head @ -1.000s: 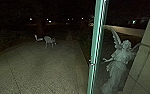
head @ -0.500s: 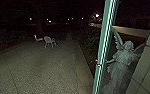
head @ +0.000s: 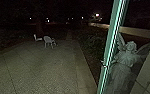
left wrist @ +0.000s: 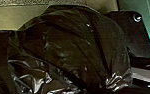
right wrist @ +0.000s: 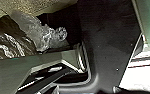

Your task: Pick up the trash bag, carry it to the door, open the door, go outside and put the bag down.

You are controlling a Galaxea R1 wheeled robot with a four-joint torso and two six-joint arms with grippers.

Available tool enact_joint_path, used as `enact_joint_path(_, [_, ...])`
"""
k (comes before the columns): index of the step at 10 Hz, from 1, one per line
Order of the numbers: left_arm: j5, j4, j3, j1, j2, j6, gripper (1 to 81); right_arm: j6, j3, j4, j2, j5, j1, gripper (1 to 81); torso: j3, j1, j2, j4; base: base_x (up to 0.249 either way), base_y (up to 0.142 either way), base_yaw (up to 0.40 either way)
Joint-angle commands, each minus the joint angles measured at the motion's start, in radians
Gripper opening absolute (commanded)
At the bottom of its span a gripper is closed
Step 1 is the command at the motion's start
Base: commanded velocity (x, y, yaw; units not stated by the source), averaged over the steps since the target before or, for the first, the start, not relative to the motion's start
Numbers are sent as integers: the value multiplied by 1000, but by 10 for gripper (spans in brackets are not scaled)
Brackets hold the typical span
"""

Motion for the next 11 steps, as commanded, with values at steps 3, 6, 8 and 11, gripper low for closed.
enact_joint_path(3, [54, 5, 1, -50, -6, 5, 10, -1, 7, -9, 3, -44, 50, 811, 0, 0, 0, 0, 88, 0, 0])
enact_joint_path(6, [54, 6, 1, -50, -6, 5, 10, -1, 7, -9, 3, -44, 47, 811, 0, -1, 0, 0, 87, 0, 0])
enact_joint_path(8, [54, 5, 1, -50, -6, 5, 10, -1, 7, -9, 3, -44, 47, 811, 0, 0, 0, 0, 87, 0, 0])
enact_joint_path(11, [54, 5, 1, -50, -6, 5, 10, -1, 7, -9, 3, -44, 47, 811, 0, 0, 0, 0, 87, 0, 0])
